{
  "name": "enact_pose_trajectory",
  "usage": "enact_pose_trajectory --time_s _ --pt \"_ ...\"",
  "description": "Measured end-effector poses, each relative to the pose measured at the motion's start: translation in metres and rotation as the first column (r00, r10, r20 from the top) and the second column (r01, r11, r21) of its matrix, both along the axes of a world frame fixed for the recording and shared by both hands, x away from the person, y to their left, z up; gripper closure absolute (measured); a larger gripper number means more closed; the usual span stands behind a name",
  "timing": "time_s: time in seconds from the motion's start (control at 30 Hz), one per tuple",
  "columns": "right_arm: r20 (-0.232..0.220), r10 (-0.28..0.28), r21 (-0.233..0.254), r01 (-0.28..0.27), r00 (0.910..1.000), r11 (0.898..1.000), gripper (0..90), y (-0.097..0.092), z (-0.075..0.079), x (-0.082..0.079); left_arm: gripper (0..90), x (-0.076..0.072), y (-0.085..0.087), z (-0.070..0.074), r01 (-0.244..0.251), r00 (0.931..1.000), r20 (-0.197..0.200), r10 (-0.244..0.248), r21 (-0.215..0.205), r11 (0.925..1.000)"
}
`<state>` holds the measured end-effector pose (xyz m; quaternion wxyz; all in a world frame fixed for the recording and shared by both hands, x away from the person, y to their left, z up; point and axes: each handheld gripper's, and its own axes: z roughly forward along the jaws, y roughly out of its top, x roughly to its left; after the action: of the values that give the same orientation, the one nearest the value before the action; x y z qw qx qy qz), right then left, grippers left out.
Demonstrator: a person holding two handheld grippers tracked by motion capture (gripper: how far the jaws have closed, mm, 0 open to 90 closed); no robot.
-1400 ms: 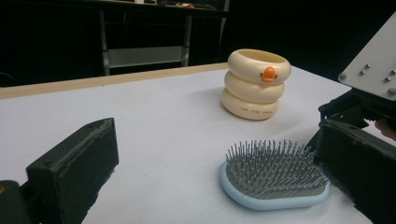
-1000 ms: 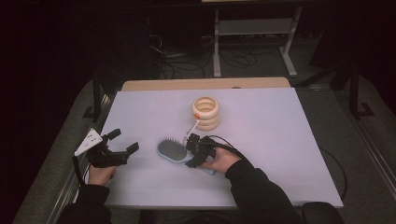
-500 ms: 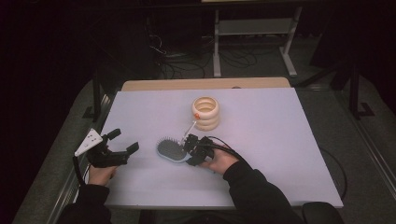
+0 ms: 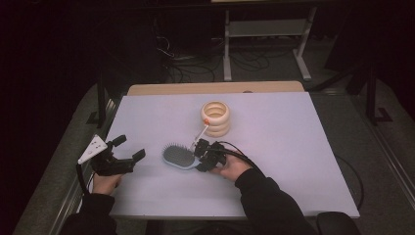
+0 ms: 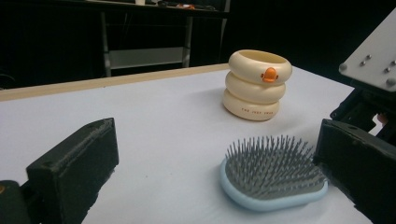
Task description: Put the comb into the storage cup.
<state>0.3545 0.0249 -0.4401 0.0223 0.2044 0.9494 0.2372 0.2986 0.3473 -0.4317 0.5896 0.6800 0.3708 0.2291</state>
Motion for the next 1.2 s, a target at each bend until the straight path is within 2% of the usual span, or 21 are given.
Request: enact_pose_trajectory --time_s 0.17,0.57,0.6,1.2 --pt "0.014 -0.003 0.036 0.003 0.9999 0.999 68.3 -0.006 0.008 0.001 0.0 0.0 0.0 0.0 0.0 1.0 -0.001 0.0 0.001 1.0" --pt "0.039 -0.017 0.071 0.014 0.9991 0.997 68.3 -0.017 0.021 0.002 0.0 0.0 0.0 0.0 -0.002 1.0 -0.004 0.002 -0.002 1.0" --pt "0.047 -0.023 0.085 0.019 0.9986 0.996 68.3 -0.021 0.025 0.001 0.0 0.0 0.0 0.0 -0.001 1.0 -0.005 0.001 -0.002 1.0" --pt "0.077 -0.015 0.114 0.006 0.9969 0.994 68.3 -0.04 0.047 -0.002 0.0 0.0 0.0 0.0 -0.003 0.9999 -0.014 0.003 -0.007 1.0"
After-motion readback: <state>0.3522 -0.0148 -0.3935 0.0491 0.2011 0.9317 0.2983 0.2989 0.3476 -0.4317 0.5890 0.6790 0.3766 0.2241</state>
